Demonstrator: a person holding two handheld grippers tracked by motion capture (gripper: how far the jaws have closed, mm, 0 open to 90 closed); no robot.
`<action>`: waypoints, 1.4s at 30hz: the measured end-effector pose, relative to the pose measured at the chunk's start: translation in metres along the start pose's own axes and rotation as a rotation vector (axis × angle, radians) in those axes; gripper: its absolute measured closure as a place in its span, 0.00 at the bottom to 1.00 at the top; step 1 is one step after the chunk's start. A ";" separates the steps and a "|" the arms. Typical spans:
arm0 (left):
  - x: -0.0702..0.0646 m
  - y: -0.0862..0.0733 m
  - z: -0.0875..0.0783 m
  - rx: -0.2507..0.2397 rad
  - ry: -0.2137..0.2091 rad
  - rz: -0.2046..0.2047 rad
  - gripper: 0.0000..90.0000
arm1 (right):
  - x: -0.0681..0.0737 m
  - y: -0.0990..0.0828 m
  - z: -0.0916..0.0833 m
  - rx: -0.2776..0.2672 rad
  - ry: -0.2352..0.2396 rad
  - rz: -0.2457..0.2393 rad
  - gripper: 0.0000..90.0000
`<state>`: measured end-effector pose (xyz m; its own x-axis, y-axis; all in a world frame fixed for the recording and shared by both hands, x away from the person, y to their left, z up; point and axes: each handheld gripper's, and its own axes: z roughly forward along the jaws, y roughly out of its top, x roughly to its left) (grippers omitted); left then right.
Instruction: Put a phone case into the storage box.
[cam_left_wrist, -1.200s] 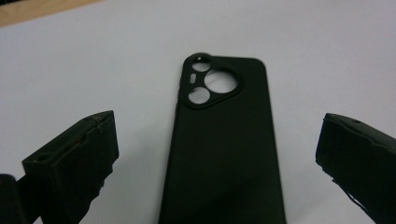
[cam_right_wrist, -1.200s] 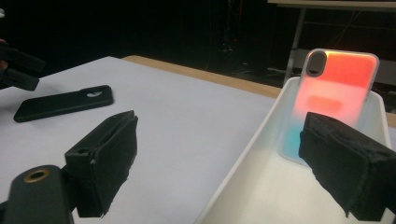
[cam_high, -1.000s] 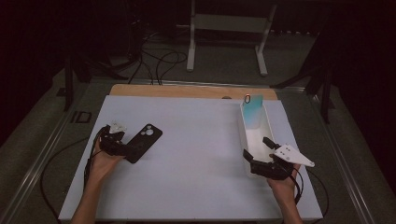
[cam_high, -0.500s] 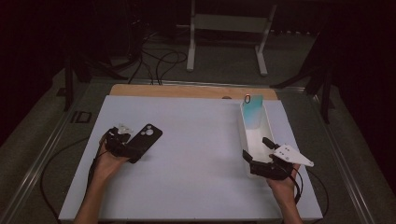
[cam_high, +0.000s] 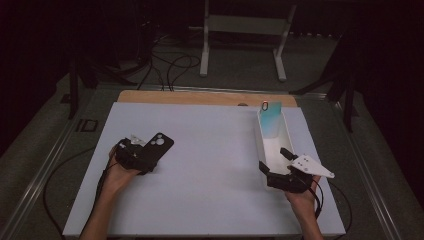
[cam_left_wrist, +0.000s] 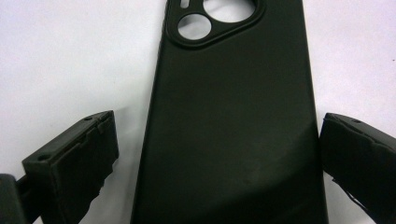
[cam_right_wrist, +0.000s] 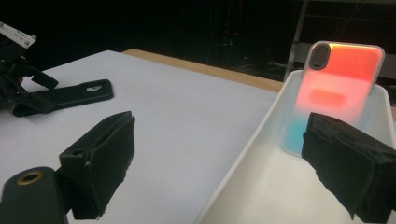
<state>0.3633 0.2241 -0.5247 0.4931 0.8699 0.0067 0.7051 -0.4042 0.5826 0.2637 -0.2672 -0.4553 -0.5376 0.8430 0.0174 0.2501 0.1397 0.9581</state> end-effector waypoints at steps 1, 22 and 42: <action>0.000 0.000 0.000 0.006 -0.001 -0.004 0.00 | 0.000 0.000 0.000 0.001 0.001 0.002 0.11; -0.009 0.002 -0.009 0.039 -0.002 -0.043 0.17 | 0.004 -0.002 0.004 0.020 0.013 -0.001 0.11; -0.027 0.010 -0.057 -0.258 0.014 -0.064 0.17 | -0.002 0.003 0.011 0.076 0.076 0.063 0.13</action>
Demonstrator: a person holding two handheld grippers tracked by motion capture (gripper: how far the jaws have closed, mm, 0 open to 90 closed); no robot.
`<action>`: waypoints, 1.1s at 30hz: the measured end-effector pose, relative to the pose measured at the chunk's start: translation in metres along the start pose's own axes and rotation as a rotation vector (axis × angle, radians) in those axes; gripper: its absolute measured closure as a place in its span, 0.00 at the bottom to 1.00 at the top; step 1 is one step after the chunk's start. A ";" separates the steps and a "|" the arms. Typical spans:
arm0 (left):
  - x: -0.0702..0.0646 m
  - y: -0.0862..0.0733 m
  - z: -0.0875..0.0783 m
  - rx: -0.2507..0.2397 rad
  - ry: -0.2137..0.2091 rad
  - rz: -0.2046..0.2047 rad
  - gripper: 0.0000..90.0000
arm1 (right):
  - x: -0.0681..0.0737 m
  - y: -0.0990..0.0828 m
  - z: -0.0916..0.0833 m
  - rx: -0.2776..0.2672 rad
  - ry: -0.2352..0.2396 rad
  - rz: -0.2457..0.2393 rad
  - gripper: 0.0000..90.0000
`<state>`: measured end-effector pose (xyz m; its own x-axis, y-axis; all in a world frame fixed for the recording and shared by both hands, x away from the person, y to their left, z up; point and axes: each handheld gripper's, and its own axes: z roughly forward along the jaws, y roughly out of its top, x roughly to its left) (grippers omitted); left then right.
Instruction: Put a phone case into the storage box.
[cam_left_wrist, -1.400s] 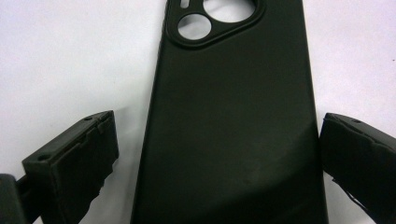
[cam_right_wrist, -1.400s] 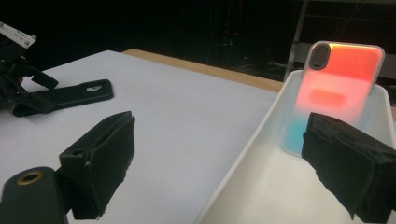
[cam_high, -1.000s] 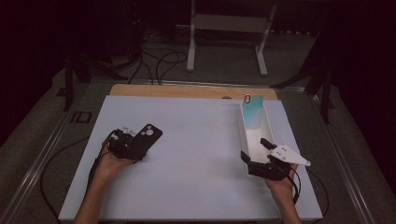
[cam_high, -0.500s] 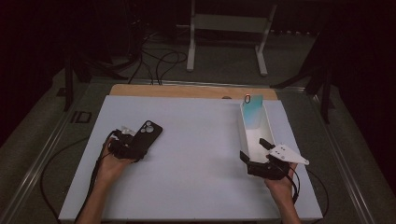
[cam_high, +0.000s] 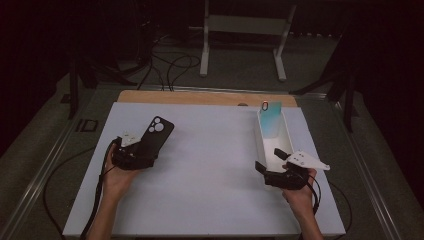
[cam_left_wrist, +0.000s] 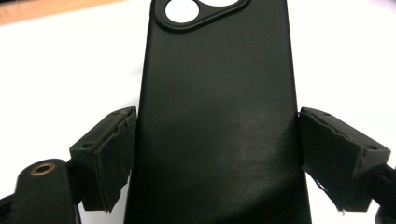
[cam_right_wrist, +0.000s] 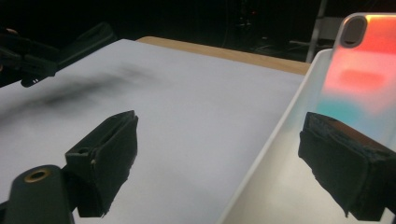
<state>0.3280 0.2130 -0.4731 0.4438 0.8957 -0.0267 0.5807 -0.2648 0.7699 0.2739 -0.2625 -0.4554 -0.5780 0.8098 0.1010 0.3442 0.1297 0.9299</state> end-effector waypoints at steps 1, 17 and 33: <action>-0.002 0.001 -0.002 -0.014 -0.001 0.004 0.17 | 0.000 0.001 0.000 0.003 0.010 0.005 0.13; -0.046 0.030 -0.022 -0.159 -0.033 0.123 0.17 | 0.006 0.025 0.011 0.033 0.079 0.003 0.10; -0.103 0.051 -0.023 -0.257 -0.108 0.263 0.17 | 0.019 0.060 0.027 0.035 0.200 0.030 0.10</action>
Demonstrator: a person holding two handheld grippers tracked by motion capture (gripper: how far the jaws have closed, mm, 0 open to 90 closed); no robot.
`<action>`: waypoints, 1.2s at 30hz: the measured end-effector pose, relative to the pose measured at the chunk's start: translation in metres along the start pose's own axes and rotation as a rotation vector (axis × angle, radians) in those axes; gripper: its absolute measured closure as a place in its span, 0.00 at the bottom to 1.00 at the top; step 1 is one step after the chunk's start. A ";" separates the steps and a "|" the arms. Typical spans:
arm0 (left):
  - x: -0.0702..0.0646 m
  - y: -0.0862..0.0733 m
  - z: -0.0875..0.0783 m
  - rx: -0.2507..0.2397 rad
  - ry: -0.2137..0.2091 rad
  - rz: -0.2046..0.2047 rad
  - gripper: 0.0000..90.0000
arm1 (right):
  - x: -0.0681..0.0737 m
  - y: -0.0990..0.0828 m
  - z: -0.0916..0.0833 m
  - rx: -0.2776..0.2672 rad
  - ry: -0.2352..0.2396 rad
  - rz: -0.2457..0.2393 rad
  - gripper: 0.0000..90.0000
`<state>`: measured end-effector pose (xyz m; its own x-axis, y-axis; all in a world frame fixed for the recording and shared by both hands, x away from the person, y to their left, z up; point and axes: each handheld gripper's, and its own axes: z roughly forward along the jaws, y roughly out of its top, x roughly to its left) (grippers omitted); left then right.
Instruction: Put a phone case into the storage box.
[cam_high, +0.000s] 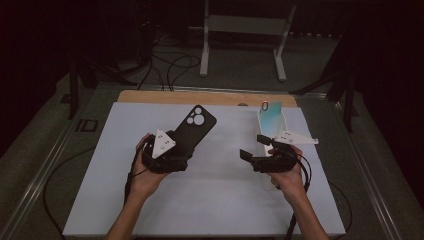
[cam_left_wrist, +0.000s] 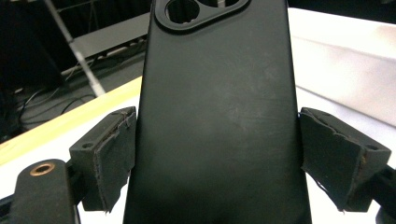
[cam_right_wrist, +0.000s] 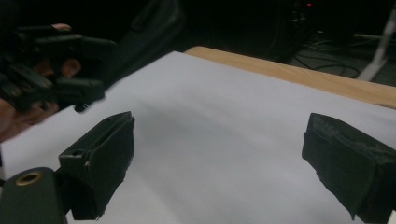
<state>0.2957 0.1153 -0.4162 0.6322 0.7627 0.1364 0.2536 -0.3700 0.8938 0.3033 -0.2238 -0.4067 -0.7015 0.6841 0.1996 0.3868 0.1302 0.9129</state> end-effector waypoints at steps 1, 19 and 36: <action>-0.003 0.001 0.001 -0.005 -0.006 0.009 0.17 | 0.001 0.002 0.001 -0.004 0.008 0.003 0.10; -0.041 0.011 0.014 -0.068 -0.097 0.071 0.17 | 0.016 0.024 0.036 0.017 0.093 0.031 0.15; -0.058 0.014 0.018 -0.114 -0.101 0.096 0.17 | 0.025 0.029 0.047 0.038 0.252 0.084 0.74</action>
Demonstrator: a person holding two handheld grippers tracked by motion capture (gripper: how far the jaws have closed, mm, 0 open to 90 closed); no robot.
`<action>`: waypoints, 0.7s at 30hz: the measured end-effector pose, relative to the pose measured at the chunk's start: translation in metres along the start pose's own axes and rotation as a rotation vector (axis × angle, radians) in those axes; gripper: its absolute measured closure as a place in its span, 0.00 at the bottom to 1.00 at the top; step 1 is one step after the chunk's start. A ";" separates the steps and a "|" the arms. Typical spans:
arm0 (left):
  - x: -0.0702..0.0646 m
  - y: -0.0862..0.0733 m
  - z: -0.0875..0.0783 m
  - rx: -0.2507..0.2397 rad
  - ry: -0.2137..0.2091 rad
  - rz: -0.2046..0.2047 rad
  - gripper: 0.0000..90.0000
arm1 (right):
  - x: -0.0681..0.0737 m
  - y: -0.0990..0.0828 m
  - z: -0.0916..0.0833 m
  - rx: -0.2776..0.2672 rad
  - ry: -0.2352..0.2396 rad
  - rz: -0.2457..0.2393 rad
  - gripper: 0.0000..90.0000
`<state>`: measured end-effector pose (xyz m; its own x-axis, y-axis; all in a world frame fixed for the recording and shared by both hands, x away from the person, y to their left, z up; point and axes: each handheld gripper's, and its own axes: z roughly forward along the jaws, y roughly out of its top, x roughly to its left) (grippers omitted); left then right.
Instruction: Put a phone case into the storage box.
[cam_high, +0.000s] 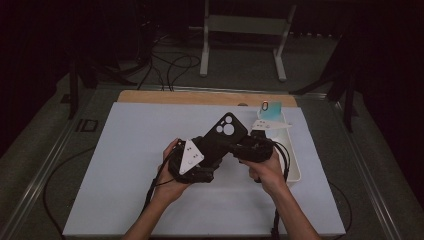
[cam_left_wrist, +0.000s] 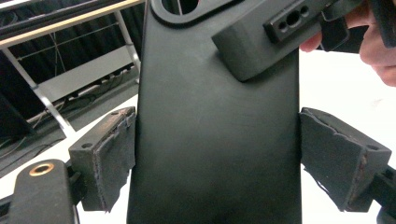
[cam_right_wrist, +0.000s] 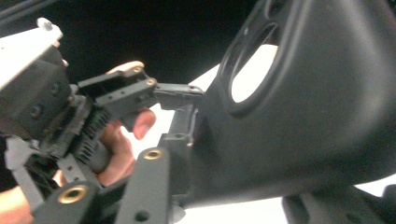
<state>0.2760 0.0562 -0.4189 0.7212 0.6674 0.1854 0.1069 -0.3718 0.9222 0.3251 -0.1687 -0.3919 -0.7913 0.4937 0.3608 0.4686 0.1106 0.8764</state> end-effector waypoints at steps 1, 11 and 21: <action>0.000 0.000 0.000 0.003 0.001 0.004 0.17 | 0.000 0.000 0.001 0.001 0.005 0.004 0.76; -0.002 -0.002 0.003 0.037 -0.004 0.019 0.18 | 0.009 0.000 0.008 0.035 0.028 -0.032 0.96; 0.010 -0.002 0.002 0.081 -0.067 -0.074 0.02 | 0.010 0.001 0.006 0.032 0.023 -0.053 0.97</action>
<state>0.2846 0.0619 -0.4196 0.7535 0.6510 0.0921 0.2143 -0.3756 0.9017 0.3202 -0.1589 -0.3889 -0.8239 0.4667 0.3216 0.4379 0.1640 0.8839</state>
